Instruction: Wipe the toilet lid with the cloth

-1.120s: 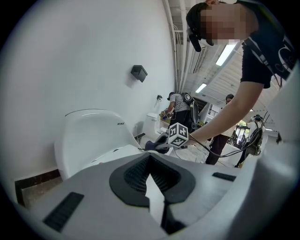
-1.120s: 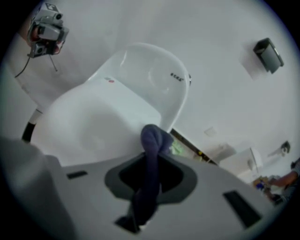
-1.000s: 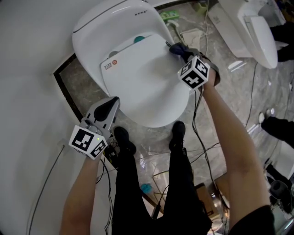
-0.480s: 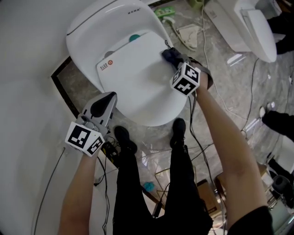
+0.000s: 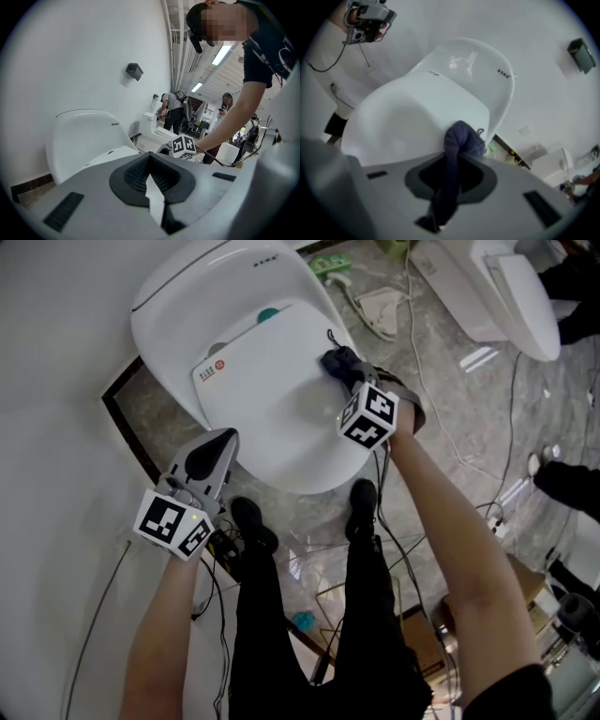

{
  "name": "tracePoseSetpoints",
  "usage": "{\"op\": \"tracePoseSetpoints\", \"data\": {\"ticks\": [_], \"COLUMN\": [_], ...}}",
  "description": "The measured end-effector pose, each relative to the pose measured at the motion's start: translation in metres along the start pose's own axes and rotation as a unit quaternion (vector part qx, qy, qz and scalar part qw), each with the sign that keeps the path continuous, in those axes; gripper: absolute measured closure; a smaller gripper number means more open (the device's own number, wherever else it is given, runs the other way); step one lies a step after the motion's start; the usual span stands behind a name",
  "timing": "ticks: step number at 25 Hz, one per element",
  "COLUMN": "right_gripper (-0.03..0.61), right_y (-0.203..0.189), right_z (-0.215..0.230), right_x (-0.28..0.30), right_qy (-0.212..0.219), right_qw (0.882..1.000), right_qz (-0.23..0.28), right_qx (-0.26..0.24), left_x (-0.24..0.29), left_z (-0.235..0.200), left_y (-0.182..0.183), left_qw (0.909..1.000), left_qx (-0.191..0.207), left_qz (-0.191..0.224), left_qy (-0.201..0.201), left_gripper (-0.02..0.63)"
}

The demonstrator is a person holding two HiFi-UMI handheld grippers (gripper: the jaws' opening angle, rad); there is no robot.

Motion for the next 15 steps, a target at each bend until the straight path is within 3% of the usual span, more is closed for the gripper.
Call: {"op": "tracePoseSetpoints", "data": {"ticks": [15], "right_gripper": [0.509], "right_y": [0.003], "right_z": [-0.047], "right_x": [-0.021], "right_qy": [-0.002], "right_qw": [1.000], "right_qz": [0.016], "right_qx": [-0.020], "left_x": [-0.006], "left_z": [0.016], "left_y": [-0.008], "left_qw": [1.0000], "left_qx": [0.003], "left_qz": [-0.004], "left_qy": [-0.003], "left_gripper": [0.600]}}
Point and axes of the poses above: the fingertips, and each gripper's own axes: x forward along the fingers, z to its right, y out of its top, the point moved 1 cm from there along -x, backward along the fingers, and after that the axes turned 9 degrees about -z, right-handed, at the moved point
